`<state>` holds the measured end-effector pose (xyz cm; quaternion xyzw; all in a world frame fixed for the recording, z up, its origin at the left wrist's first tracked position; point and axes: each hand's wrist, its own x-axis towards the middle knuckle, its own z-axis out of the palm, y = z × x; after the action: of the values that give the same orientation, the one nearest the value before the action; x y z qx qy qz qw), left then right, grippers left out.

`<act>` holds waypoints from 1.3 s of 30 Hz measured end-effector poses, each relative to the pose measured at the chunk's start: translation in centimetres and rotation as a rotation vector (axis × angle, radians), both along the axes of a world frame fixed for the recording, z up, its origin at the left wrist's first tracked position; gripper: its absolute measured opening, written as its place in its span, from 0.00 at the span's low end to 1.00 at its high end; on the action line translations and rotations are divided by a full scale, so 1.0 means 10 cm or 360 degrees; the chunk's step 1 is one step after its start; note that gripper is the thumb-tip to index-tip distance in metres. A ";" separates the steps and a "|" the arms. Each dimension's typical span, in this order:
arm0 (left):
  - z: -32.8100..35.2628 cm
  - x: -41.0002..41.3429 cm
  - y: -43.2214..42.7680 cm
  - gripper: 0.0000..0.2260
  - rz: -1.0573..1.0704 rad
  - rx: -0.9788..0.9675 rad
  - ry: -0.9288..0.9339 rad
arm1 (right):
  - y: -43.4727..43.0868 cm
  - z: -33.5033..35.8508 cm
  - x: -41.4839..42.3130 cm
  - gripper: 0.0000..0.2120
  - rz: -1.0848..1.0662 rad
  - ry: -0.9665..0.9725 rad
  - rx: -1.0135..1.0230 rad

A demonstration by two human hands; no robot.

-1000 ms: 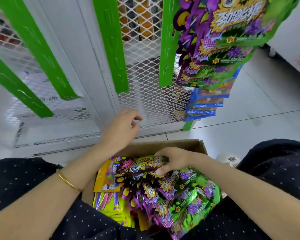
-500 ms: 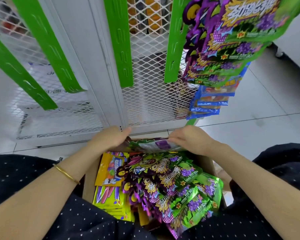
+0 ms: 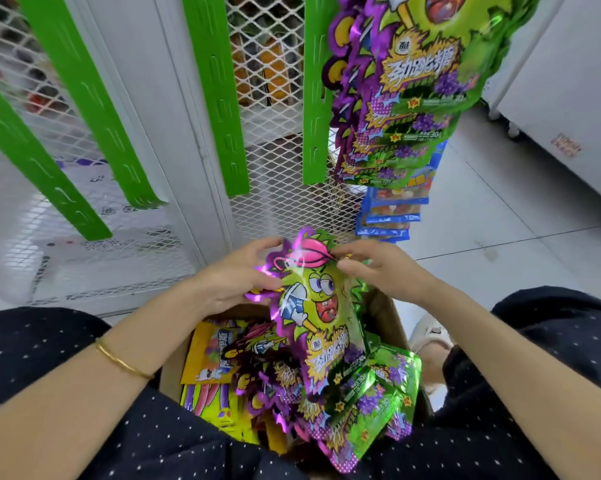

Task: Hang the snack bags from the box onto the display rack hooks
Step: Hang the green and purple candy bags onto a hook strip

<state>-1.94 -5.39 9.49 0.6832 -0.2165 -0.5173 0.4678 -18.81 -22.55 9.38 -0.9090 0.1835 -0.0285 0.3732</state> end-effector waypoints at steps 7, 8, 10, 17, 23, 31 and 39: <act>0.68 0.01 -0.17 0.33 -0.0392 -0.0219 -0.0511 | -0.28 0.58 0.07 0.20 -0.0355 -0.0388 0.0413; 0.80 0.01 -0.22 0.33 -0.0433 -0.0232 -0.0603 | -0.32 0.69 0.08 0.15 -0.0334 -0.0432 0.0487; 1.04 0.01 -0.33 0.33 -0.0532 -0.0272 -0.0770 | -0.40 0.92 0.09 0.02 -0.0308 -0.0492 0.0445; 2.10 0.03 -0.82 0.28 -0.0721 -0.0338 -0.1110 | -0.61 1.85 -0.05 0.09 -0.0332 -0.0742 0.0222; 3.07 -0.05 -1.61 0.21 -0.0047 -0.0933 -0.1544 | -0.97 2.63 -0.01 0.05 -0.0404 -0.0853 -0.0414; 3.51 -0.08 -2.19 0.14 0.0227 -0.0996 -0.1588 | -1.34 3.28 0.28 0.06 -0.0587 -0.1142 -0.0618; 3.82 -0.01 -2.35 0.15 0.0121 -0.0885 -0.1467 | -1.51 3.48 0.56 0.07 -0.0870 -0.1367 -0.0998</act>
<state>-2.00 -28.88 47.73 0.6971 -0.5031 -0.0697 0.5060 -13.17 -37.68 44.14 -0.8027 0.2263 -0.5412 0.1071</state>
